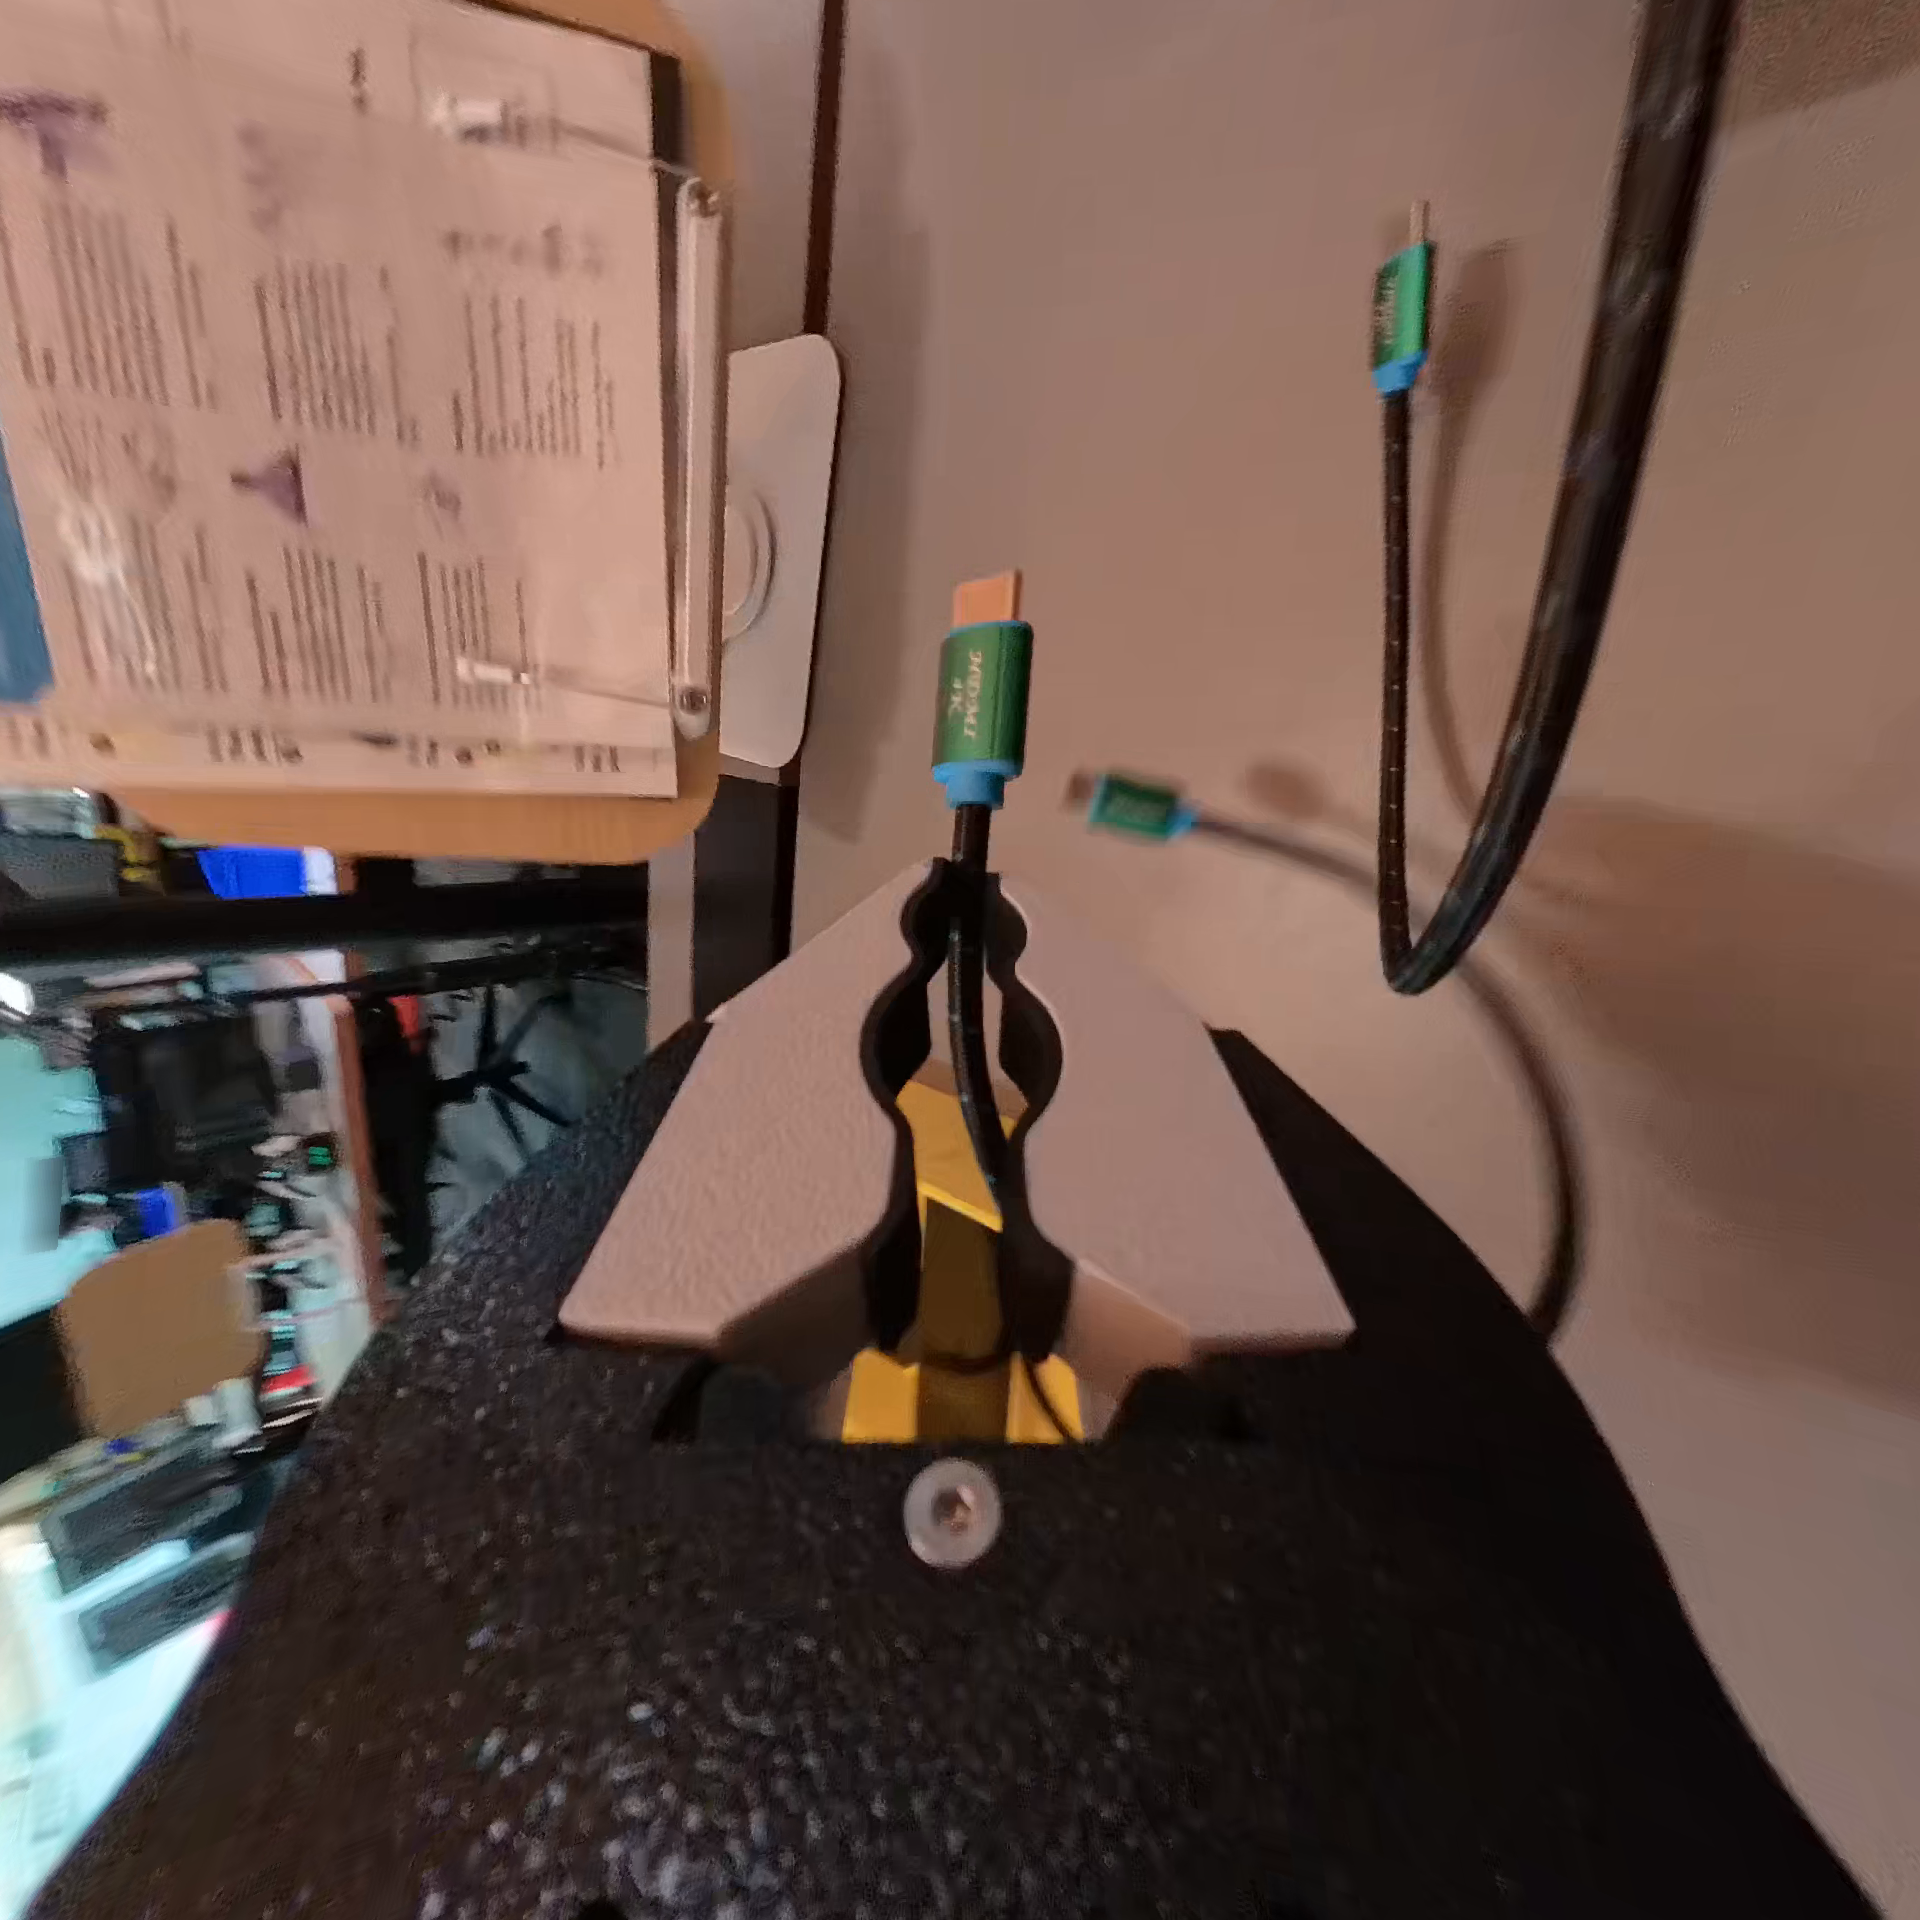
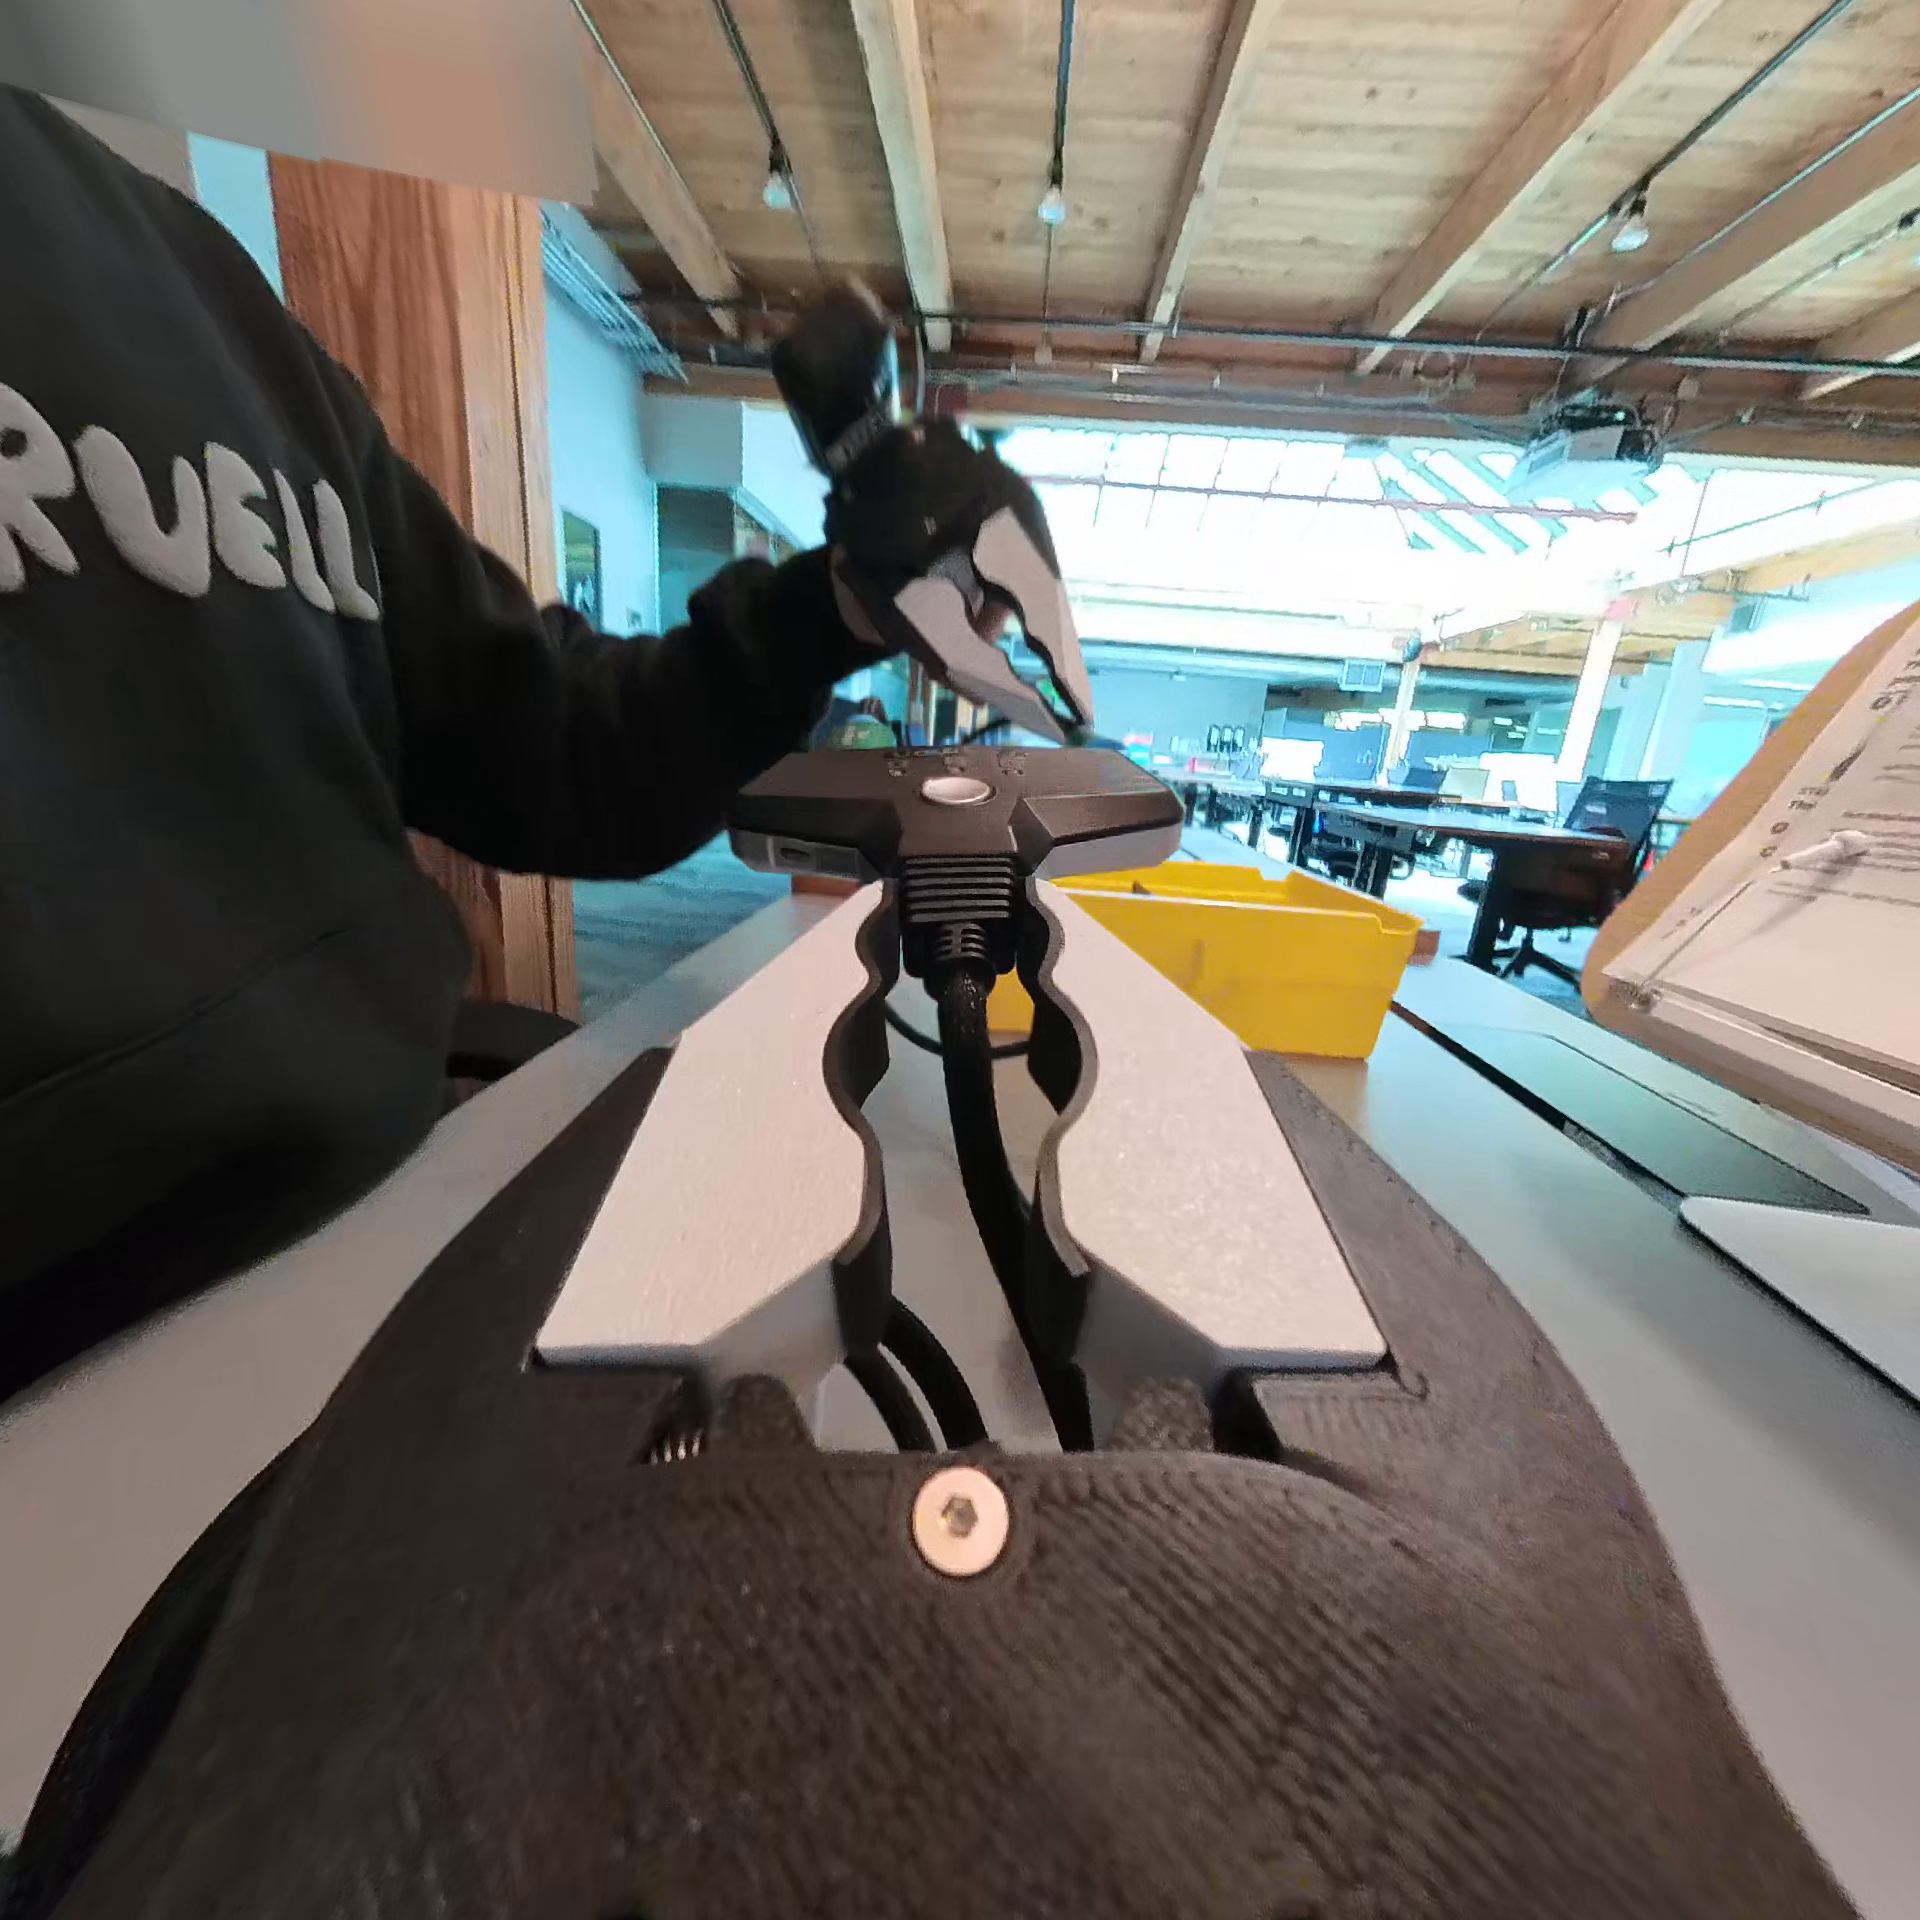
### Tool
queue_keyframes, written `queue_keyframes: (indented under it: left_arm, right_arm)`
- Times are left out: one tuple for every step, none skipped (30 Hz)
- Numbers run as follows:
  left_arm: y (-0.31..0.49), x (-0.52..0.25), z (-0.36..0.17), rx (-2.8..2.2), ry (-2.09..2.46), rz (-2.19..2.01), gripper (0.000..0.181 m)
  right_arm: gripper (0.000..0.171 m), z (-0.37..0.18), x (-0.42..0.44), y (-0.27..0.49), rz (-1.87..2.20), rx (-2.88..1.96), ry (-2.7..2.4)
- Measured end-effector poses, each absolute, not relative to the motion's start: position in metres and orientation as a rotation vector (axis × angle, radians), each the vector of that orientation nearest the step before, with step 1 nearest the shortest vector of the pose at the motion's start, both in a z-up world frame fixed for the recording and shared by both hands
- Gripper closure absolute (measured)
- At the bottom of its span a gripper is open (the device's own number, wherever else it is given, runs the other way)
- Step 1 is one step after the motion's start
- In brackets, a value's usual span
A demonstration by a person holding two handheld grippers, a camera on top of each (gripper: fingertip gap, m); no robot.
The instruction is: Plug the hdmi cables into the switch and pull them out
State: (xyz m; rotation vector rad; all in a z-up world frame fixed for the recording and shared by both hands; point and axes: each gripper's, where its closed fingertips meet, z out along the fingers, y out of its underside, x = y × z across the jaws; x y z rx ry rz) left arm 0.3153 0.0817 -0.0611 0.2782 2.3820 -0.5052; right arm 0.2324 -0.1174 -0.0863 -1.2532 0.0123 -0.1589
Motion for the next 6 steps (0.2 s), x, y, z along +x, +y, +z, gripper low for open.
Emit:
queue_keyframes:
  left_arm:
    - [0.073,0.310,-0.061,0.331,2.389,-0.454,0.179]
    - [0.062,0.306,-0.062,0.376,2.391,-0.430,0.179]
    - [0.053,0.303,-0.063,0.414,2.382,-0.413,0.179]
    - [0.045,0.302,-0.065,0.446,2.371,-0.379,0.179]
    - [0.039,0.303,-0.068,0.472,2.349,-0.344,0.179]
    - [0.033,0.303,-0.071,0.487,2.334,-0.322,0.179]
  right_arm:
    - [0.151,-0.088,0.232,-0.115,-0.157,-1.269,0.012]
    - [0.151,-0.089,0.232,-0.112,-0.153,-1.286,0.009]
    - [0.151,-0.091,0.232,-0.110,-0.158,-1.300,0.009]
    - [0.151,-0.092,0.232,-0.108,-0.163,-1.309,0.013]
    - [0.151,-0.092,0.232,-0.107,-0.162,-1.314,0.015]
    - [0.151,-0.092,0.232,-0.106,-0.159,-1.315,0.014]
